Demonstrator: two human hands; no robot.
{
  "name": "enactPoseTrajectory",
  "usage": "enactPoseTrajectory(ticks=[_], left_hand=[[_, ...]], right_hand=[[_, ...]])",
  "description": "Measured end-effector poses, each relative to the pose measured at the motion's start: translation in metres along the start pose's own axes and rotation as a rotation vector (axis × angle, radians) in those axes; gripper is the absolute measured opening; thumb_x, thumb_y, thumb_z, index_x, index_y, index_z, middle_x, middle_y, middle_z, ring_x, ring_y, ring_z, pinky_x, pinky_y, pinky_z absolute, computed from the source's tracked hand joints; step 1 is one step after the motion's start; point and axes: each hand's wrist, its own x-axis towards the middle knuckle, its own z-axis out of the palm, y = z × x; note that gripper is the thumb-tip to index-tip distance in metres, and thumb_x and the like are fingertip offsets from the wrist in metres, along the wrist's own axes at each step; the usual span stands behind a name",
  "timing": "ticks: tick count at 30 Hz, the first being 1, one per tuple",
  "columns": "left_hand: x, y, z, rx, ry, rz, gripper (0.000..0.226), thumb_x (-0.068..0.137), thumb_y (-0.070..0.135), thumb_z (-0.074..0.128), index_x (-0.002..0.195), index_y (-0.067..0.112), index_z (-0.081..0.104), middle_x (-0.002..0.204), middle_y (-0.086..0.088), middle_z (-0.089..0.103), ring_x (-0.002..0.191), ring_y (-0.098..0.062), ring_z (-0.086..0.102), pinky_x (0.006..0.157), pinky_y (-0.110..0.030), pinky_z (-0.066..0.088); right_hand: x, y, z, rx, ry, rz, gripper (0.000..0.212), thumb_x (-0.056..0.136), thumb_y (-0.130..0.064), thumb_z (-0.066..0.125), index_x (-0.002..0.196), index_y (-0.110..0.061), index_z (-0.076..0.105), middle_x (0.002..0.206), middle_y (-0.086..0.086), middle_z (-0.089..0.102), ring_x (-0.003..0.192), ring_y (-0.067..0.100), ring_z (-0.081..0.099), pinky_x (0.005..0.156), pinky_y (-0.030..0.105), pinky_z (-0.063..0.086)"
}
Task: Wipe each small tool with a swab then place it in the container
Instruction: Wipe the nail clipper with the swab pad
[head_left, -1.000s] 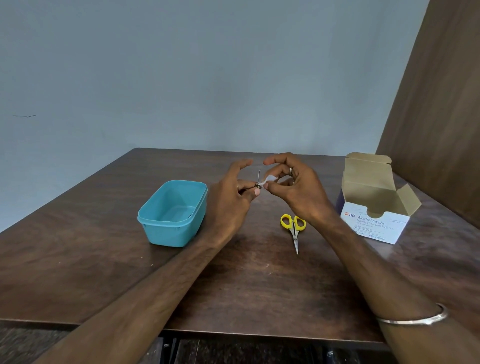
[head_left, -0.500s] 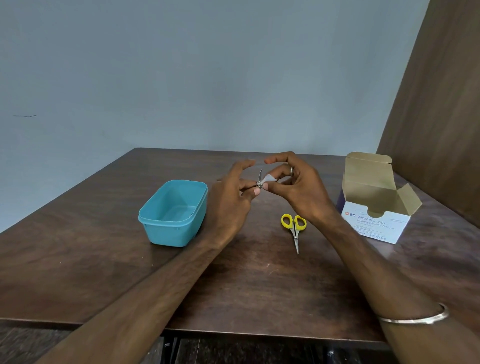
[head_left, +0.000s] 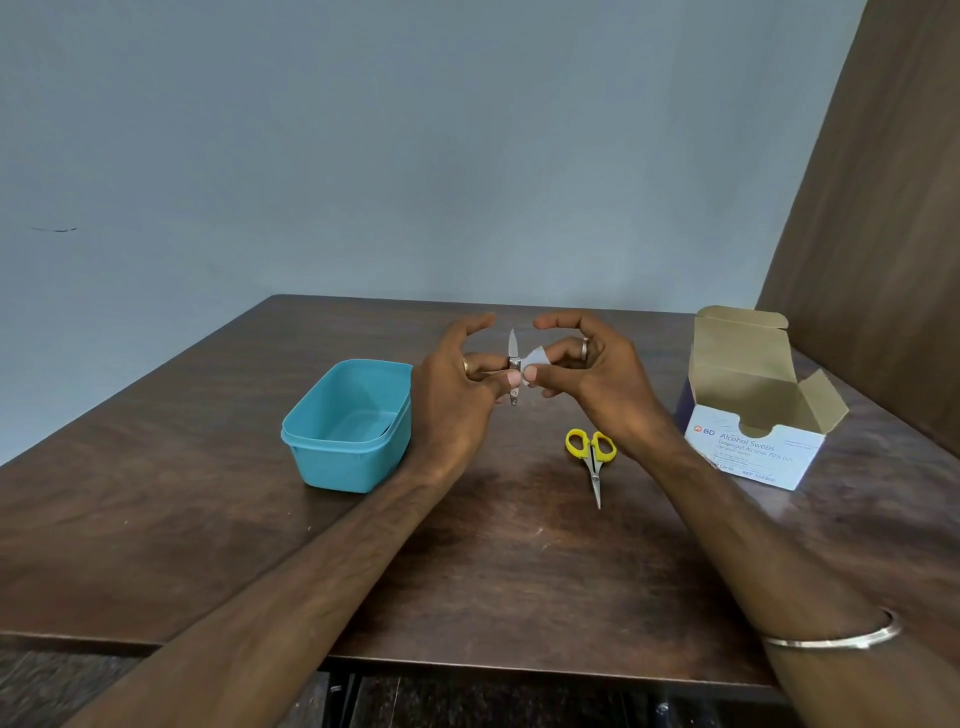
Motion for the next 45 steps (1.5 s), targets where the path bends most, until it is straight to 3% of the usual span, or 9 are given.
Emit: enactPoseTrajectory(ticks=[5, 10, 15, 21, 24, 28, 33, 37, 45], left_hand=[[0.0014, -0.0007, -0.0003, -0.040, 0.024, -0.032, 0.061, 0.077, 0.009, 0.080, 0.130, 0.024, 0.054, 0.088, 0.008, 0.074, 0.077, -0.004, 0.072, 0.067, -0.024, 0.060], [-0.0014, 0.0035, 0.0005, -0.041, -0.033, -0.027, 0.061, 0.077, 0.009, 0.080, 0.130, 0.022, 0.053, 0.087, 0.011, 0.073, 0.073, 0.003, 0.070, 0.059, -0.017, 0.056], [-0.0016, 0.0000, 0.0000, -0.041, -0.028, -0.023, 0.060, 0.079, 0.008, 0.078, 0.130, 0.025, 0.053, 0.093, 0.002, 0.077, 0.079, -0.005, 0.072, 0.069, -0.029, 0.061], [-0.0021, 0.0024, 0.0004, -0.044, -0.056, -0.024, 0.061, 0.078, 0.009, 0.078, 0.131, 0.023, 0.052, 0.092, 0.002, 0.076, 0.076, 0.000, 0.071, 0.060, -0.014, 0.055], [-0.0021, 0.0027, 0.0006, -0.039, -0.053, -0.020, 0.061, 0.079, 0.007, 0.078, 0.132, 0.024, 0.052, 0.092, 0.003, 0.076, 0.075, 0.003, 0.070, 0.059, -0.012, 0.053], [-0.0007, 0.0011, -0.0001, -0.021, -0.035, -0.020, 0.061, 0.079, 0.006, 0.077, 0.131, 0.025, 0.052, 0.095, 0.001, 0.077, 0.076, -0.001, 0.071, 0.062, -0.016, 0.057], [-0.0017, 0.0018, 0.0006, -0.026, -0.065, -0.024, 0.062, 0.079, 0.007, 0.077, 0.132, 0.024, 0.051, 0.097, -0.001, 0.076, 0.076, -0.002, 0.071, 0.059, -0.016, 0.056], [-0.0008, 0.0001, 0.0006, -0.012, -0.045, -0.018, 0.061, 0.080, 0.007, 0.077, 0.132, 0.026, 0.052, 0.096, 0.000, 0.076, 0.079, -0.005, 0.072, 0.065, -0.021, 0.059], [-0.0014, -0.0011, 0.0014, -0.048, -0.092, -0.044, 0.026, 0.082, 0.003, 0.073, 0.104, 0.017, 0.074, 0.084, 0.010, 0.073, 0.075, -0.009, 0.072, 0.060, -0.020, 0.059]], right_hand=[[-0.0005, 0.0010, 0.0001, -0.028, -0.040, 0.021, 0.051, 0.078, 0.006, 0.078, 0.121, -0.014, 0.062, 0.082, 0.010, 0.077, 0.078, 0.026, 0.071, 0.072, 0.045, 0.059], [-0.0015, -0.0028, -0.0001, 0.001, -0.005, 0.016, 0.050, 0.078, 0.007, 0.077, 0.121, -0.012, 0.061, 0.079, 0.011, 0.075, 0.073, 0.022, 0.069, 0.072, 0.044, 0.058], [-0.0011, -0.0012, 0.0000, -0.022, -0.042, 0.026, 0.054, 0.076, 0.009, 0.078, 0.122, -0.014, 0.061, 0.082, 0.016, 0.075, 0.079, 0.037, 0.070, 0.075, 0.049, 0.058], [-0.0012, -0.0020, -0.0010, 0.003, -0.006, 0.027, 0.054, 0.077, 0.008, 0.077, 0.123, -0.013, 0.060, 0.082, 0.015, 0.075, 0.075, 0.024, 0.070, 0.074, 0.043, 0.058], [-0.0010, -0.0016, -0.0011, -0.010, -0.024, 0.035, 0.056, 0.076, 0.009, 0.078, 0.124, -0.013, 0.060, 0.082, 0.016, 0.075, 0.076, 0.028, 0.071, 0.075, 0.047, 0.058], [-0.0018, -0.0003, 0.0007, -0.023, -0.060, 0.045, 0.057, 0.075, 0.011, 0.077, 0.123, -0.015, 0.060, 0.083, 0.021, 0.074, 0.081, 0.042, 0.068, 0.077, 0.054, 0.057], [-0.0014, -0.0027, -0.0015, -0.015, -0.014, 0.033, 0.056, 0.078, 0.008, 0.077, 0.126, -0.012, 0.058, 0.085, 0.018, 0.075, 0.078, 0.031, 0.071, 0.076, 0.048, 0.059], [-0.0014, -0.0005, -0.0010, -0.031, -0.055, 0.041, 0.057, 0.076, 0.009, 0.077, 0.124, -0.015, 0.059, 0.084, 0.017, 0.075, 0.082, 0.039, 0.071, 0.077, 0.051, 0.058], [-0.0020, -0.0035, -0.0011, 0.026, -0.017, 0.032, 0.054, 0.079, 0.009, 0.075, 0.126, -0.011, 0.058, 0.090, 0.023, 0.074, 0.080, 0.030, 0.070, 0.076, 0.049, 0.059]])
